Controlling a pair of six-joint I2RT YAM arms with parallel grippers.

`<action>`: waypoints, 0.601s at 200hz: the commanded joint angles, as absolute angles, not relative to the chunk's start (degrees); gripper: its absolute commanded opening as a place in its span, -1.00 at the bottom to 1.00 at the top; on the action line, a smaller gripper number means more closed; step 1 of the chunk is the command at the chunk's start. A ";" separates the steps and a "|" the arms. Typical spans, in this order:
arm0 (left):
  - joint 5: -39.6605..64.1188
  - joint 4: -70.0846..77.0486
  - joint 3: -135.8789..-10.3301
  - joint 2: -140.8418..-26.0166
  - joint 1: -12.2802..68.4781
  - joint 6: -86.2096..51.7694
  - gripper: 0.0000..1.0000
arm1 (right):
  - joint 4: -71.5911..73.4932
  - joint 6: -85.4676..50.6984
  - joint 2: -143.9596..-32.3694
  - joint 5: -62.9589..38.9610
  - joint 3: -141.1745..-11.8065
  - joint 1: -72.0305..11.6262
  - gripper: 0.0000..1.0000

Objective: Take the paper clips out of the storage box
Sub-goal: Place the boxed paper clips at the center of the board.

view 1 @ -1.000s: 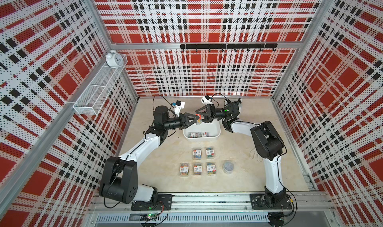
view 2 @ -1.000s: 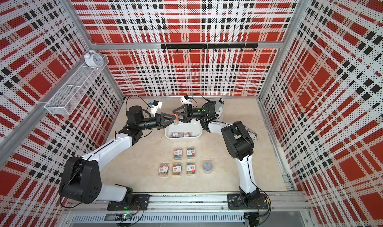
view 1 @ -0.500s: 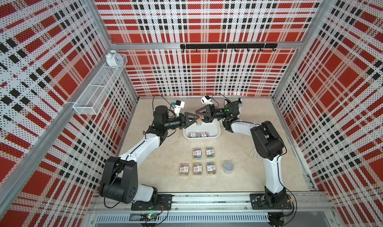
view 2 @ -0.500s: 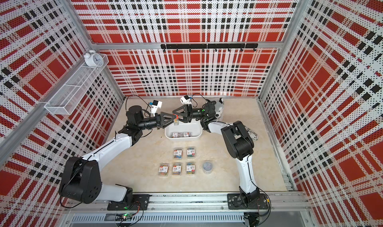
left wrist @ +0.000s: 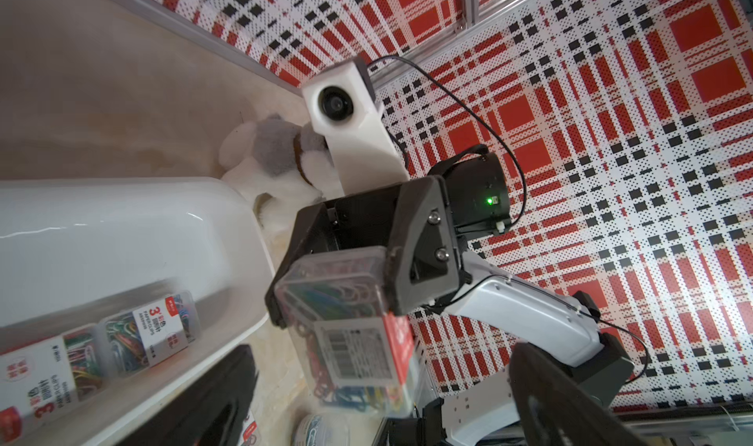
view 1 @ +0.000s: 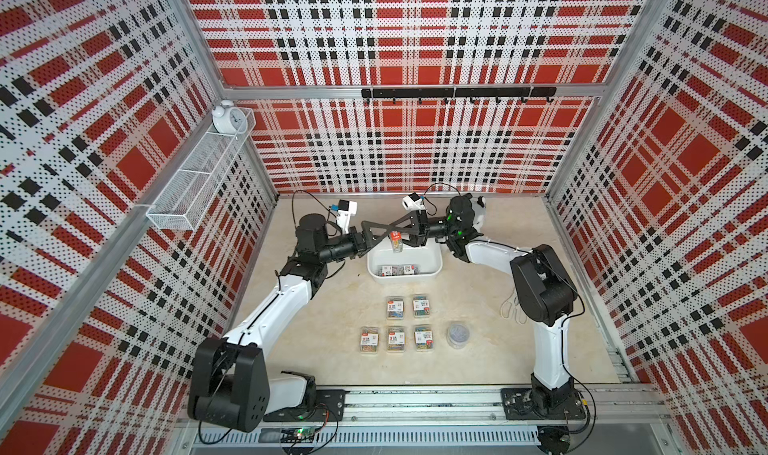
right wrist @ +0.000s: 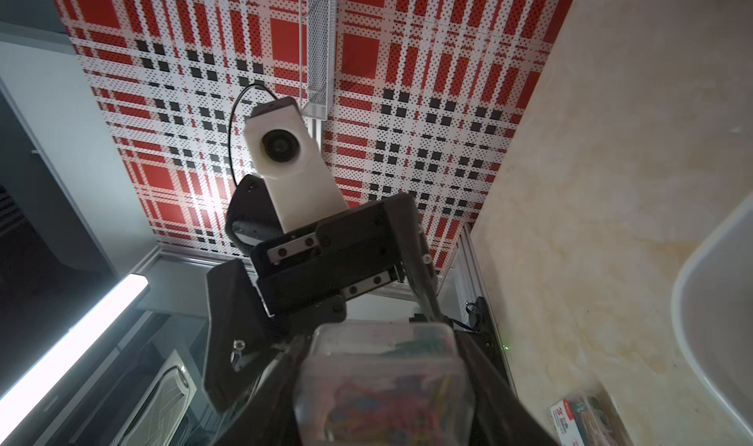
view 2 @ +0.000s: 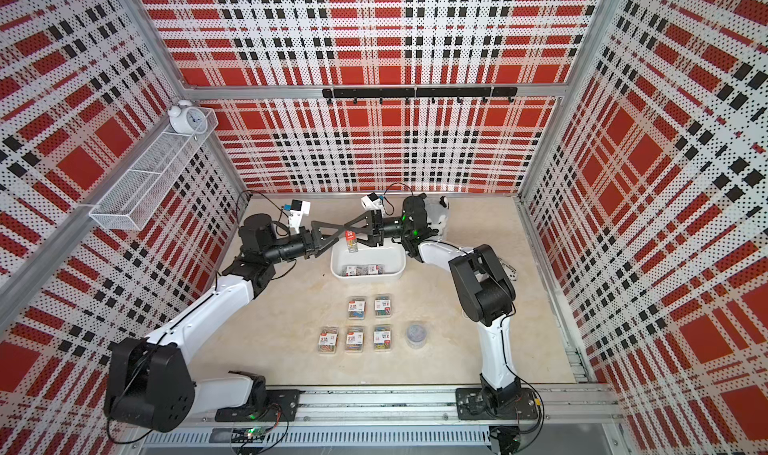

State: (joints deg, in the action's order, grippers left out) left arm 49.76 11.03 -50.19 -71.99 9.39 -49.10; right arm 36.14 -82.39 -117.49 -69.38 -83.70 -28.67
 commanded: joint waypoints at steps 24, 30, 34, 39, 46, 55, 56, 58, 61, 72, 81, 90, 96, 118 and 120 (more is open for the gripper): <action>38.78 -1.30 -51.44 -59.98 0.35 -42.55 0.97 | -30.17 -36.76 -115.17 -54.69 -105.10 -31.11 -0.29; 36.29 -3.81 -52.03 -58.82 -0.68 -41.24 0.97 | -34.12 -34.89 -115.46 -52.09 -107.20 -31.93 -0.29; 33.83 -6.34 -52.95 -58.27 -1.32 -40.12 0.97 | -36.45 -33.90 -115.69 -50.51 -108.51 -32.39 -0.29; 29.41 -9.62 -53.67 -57.49 -2.06 -38.75 0.97 | -39.25 -32.71 -116.00 -48.43 -110.11 -33.27 -0.28; 26.66 -12.48 -54.47 -56.37 -2.78 -37.07 0.97 | -43.54 -32.14 -116.47 -44.89 -112.30 -34.62 -0.28; 22.16 -16.06 -55.43 -54.87 -3.28 -35.21 0.97 | -47.62 -29.86 -116.93 -41.01 -114.38 -36.58 -0.29; 21.54 -16.51 -55.57 -54.77 -3.22 -35.05 0.97 | -48.16 -29.78 -116.95 -40.33 -114.54 -36.75 -0.29; 20.35 -17.18 -55.80 -54.56 -3.35 -34.78 0.97 | -49.00 -29.73 -117.00 -39.33 -114.88 -37.22 -0.29; 18.29 -18.50 -55.94 -54.20 -3.32 -34.39 0.97 | -50.10 -29.71 -117.07 -37.49 -115.32 -37.88 -0.29; 14.13 -21.84 -56.57 -52.94 -3.43 -33.03 0.97 | -52.75 -30.61 -116.92 -32.18 -115.88 -40.32 -0.30; 10.45 -24.67 -56.95 -52.10 -3.36 -32.67 0.97 | -54.35 -32.69 -116.68 -27.98 -115.91 -42.30 -0.29; 8.23 -26.83 -56.96 -51.03 -3.34 -32.01 0.97 | -55.73 -34.45 -116.69 -24.58 -115.87 -44.12 -0.29; 6.61 -28.12 -56.87 -50.35 -3.38 -31.66 0.97 | -56.88 -35.51 -116.71 -22.02 -116.03 -45.36 -0.30; 2.42 -31.74 -55.44 -47.69 -2.88 -30.61 0.97 | -59.43 -39.55 -117.54 -14.94 -116.24 -49.67 -0.25; 1.73 -31.86 -55.34 -47.41 -2.65 -30.59 0.97 | -59.57 -39.99 -117.65 -14.46 -116.27 -50.01 -0.24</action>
